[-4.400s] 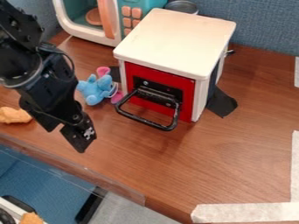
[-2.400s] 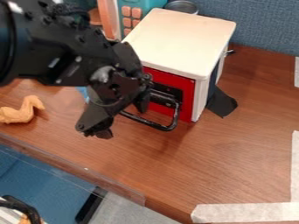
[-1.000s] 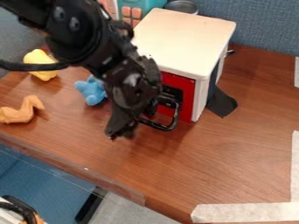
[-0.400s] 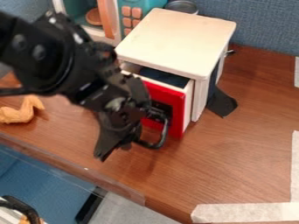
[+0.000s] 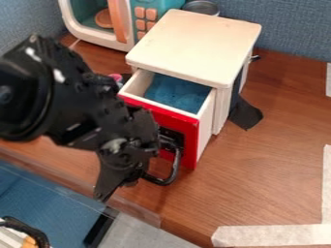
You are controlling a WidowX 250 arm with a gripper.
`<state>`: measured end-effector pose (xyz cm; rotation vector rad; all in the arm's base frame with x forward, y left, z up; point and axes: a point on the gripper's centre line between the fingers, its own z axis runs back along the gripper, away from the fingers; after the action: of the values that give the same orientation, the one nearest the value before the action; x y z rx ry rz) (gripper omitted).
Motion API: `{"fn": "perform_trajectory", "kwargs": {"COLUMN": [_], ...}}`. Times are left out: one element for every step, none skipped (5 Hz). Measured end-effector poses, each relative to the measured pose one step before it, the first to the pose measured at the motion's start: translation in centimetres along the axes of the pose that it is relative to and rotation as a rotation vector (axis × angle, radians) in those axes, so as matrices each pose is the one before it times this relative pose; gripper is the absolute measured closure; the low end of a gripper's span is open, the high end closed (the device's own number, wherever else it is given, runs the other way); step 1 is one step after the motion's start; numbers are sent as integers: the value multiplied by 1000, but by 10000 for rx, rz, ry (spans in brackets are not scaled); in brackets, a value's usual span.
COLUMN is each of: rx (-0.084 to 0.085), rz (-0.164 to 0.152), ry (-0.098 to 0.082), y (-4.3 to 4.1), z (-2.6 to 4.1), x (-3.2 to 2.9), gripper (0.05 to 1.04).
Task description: Open the drawer
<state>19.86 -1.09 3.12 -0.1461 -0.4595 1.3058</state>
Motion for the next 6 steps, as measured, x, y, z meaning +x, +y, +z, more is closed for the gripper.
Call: {"fn": "perform_trajectory", "kwargs": {"rx": [-42, 0, 5, -38, 12, 35], "rz": [16, -2, -27, -20, -97, -70], "ry": [15, 20, 35, 53, 33, 28], "y": [841, 468, 660, 417, 419, 468], "z": [356, 277, 149, 217, 167, 210], "x": [-188, -165, -111, -203, -225, -275], "gripper": [897, 897, 897, 897, 897, 845]}}
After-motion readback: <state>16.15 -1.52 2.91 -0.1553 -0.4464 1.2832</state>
